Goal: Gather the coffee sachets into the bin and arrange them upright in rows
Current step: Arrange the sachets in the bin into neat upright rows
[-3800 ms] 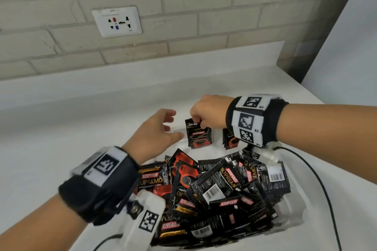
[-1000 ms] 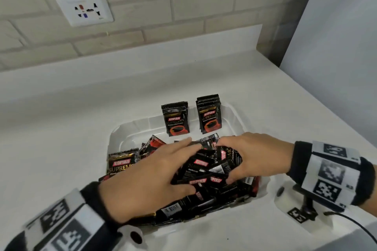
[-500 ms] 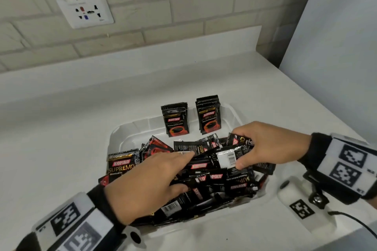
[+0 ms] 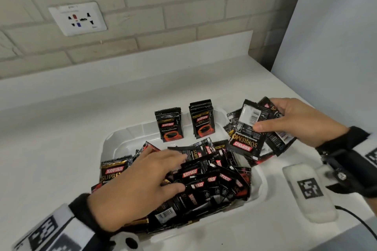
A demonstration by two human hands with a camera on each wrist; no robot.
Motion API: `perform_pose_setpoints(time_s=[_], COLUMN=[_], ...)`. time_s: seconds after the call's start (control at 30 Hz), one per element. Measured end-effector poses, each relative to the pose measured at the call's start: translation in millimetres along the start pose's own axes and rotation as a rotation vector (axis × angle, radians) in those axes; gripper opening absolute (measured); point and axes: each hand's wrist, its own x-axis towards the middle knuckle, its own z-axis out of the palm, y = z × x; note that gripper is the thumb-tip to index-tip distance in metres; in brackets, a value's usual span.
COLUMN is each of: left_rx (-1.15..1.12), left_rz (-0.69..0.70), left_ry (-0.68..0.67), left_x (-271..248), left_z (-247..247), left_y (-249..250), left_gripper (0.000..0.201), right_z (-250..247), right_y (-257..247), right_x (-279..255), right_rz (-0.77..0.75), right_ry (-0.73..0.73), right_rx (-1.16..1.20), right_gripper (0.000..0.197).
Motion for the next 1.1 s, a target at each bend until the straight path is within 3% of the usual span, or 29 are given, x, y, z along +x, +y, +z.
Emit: perform_pose_setpoints(time_s=[0.1,0.17,0.23,0.27,0.33,0.4,0.43,0.5,0.53,0.6,0.7,0.9,1.1], left_rx=[-0.194,-0.391,-0.69,-0.825,-1.084,-1.413,-1.56,-1.749,-1.807,-1.83,-1.816,-1.874,-1.805], left_rz=[-0.051,-0.072,-0.037,0.0,0.036,-0.039,-0.063,-0.05,-0.055,-0.072,-0.154,-0.261,-0.31], left_ry=[0.159,0.232,0.207,0.166,0.053,-0.066,-0.118,-0.126,-0.091,-0.022,0.041,0.314,0.502], left_x=[-8,-14,-16,-17,-13,-5,-1,3,6,7,6,11,14], left_z=[-13,-18,-21,-21,-22,-24,-26,-31,-31,-30,-18,1,5], left_y=[8,10,14,15,16,15,15,16,17,20,20,22,18], left_gripper=[0.058,0.053,0.058,0.06,0.069,0.085,0.089,0.079,0.07,0.05,0.027,0.04,0.027], right_z=[2,12,28,38,58,79,88,102,107,115,113,97,83], right_y=[4,-2,-15,-23,-36,-50,-55,-52,-47,-41,-34,-19,-9], right_x=[-2,-7,-15,-19,-23,-25,-25,-20,-18,-14,-11,-19,-27], right_rz=[-0.071,-0.164,-0.294,-0.362,-0.497,-0.674,-0.778,-0.958,-0.974,-0.895,-0.761,-0.7,-0.464], right_ry=[0.117,0.197,0.272,0.312,0.368,0.36,0.336,0.228,0.166,0.054,-0.082,-0.208,0.185], right_rx=[0.166,0.247,0.211,0.131,-0.001,-0.176,-0.371,-0.786,-0.946,-1.104,-1.078,-0.823,-0.232], right_gripper=[0.072,0.062,0.037,0.025,0.027,0.024,0.017,0.011,0.013,0.027,0.033,0.051,0.042])
